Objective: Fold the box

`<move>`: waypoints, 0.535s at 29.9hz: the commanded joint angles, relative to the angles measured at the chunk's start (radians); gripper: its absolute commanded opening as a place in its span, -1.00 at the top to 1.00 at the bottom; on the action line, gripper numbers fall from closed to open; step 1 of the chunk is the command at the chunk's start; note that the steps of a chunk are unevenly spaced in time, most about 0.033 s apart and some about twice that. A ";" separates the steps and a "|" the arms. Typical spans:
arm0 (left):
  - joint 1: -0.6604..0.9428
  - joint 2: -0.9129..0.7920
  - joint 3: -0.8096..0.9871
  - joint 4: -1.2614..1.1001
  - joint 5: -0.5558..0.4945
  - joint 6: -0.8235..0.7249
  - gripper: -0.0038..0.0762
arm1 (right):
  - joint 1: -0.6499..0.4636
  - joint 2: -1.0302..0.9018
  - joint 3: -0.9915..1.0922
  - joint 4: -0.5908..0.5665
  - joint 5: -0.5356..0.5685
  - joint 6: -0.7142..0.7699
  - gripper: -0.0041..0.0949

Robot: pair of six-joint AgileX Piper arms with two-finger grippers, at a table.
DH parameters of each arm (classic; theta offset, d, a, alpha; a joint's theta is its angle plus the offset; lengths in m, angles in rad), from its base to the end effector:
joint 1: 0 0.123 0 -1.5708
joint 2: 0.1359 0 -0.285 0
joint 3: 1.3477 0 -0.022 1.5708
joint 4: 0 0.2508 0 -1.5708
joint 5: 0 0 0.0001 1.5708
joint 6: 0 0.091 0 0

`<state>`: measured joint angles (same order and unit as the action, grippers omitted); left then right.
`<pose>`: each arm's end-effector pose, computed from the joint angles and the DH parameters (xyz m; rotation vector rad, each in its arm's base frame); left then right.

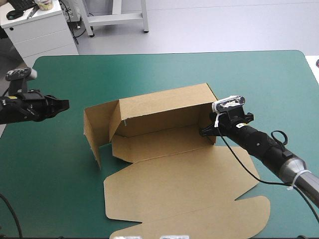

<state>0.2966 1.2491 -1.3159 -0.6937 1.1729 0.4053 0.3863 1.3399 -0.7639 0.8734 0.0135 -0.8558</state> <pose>0.2418 0.0178 0.4049 0.0203 2.3388 -0.5907 0.2633 0.1082 0.2649 -0.3873 2.0420 0.2585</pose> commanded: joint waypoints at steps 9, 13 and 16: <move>0.144 -0.090 0.303 -0.197 -0.183 0.026 0.89 | -0.049 -0.010 -0.083 -0.004 0.163 0.096 0.94; 0.144 -0.094 0.349 -0.208 -0.216 0.026 0.89 | -0.129 -0.010 -0.194 -0.178 0.377 0.290 0.91; 0.144 -0.094 0.357 -0.201 -0.232 0.024 0.89 | -0.148 -0.010 -0.314 -0.445 0.529 0.545 0.91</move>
<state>0.4386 1.1798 -0.9399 -0.8348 0.9810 0.4292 0.2581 1.3623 -0.9539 0.6132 0.4258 -0.5342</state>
